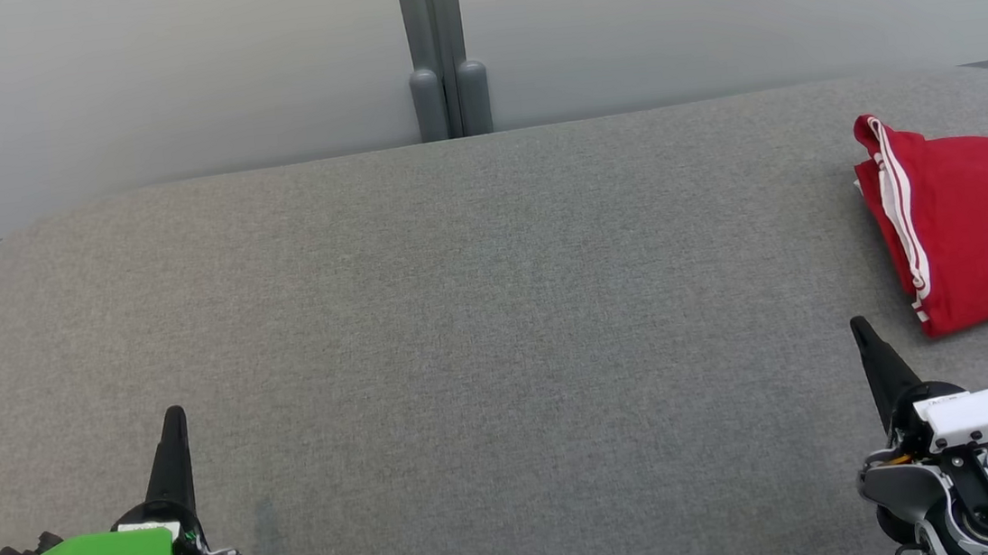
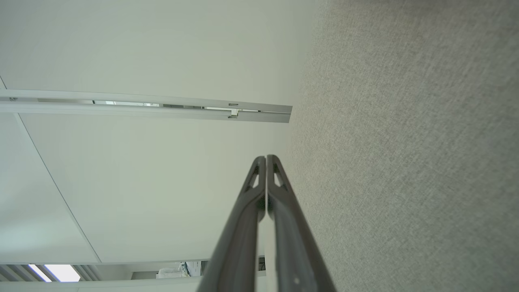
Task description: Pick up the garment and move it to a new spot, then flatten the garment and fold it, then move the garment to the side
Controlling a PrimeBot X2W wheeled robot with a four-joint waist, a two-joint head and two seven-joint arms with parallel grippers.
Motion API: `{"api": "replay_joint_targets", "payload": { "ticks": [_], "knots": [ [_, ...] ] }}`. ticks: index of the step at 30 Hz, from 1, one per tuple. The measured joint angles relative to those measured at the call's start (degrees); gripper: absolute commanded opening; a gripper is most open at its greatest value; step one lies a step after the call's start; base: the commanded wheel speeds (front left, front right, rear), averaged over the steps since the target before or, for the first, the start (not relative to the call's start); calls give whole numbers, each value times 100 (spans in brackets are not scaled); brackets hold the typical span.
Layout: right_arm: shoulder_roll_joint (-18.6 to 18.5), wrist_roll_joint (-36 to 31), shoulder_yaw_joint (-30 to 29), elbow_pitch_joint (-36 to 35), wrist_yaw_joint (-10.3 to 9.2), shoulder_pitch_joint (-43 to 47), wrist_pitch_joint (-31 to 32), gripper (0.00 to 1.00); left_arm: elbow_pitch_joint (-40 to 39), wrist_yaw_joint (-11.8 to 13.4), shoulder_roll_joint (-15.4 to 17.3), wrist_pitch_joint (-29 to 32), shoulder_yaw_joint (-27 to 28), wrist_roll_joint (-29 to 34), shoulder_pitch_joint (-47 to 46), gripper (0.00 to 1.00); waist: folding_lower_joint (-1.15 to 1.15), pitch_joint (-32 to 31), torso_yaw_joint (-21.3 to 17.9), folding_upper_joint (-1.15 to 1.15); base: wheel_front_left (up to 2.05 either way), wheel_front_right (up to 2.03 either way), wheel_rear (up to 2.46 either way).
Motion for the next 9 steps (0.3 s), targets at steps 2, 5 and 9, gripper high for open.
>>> {"api": "replay_joint_targets", "payload": {
  "ticks": [2, 5, 9],
  "knots": [
    [3, 91, -9, -8, 0, -7, 20, 0, -3, 0, 0, 20, 9, -77, 0, 0, 0, 2, 5, 0, 0, 0, 0],
    [7, 224, -22, -22, 0, -10, 64, 0, -11, 0, 2, 55, 20, -188, -3, 0, 0, 4, 12, 0, 0, 0, 0],
    [12, 381, -38, -34, 0, -29, 100, 0, -25, 0, 3, 97, 36, -328, -10, 0, 0, 6, 22, 0, 0, 0, 0]
  ]
}}
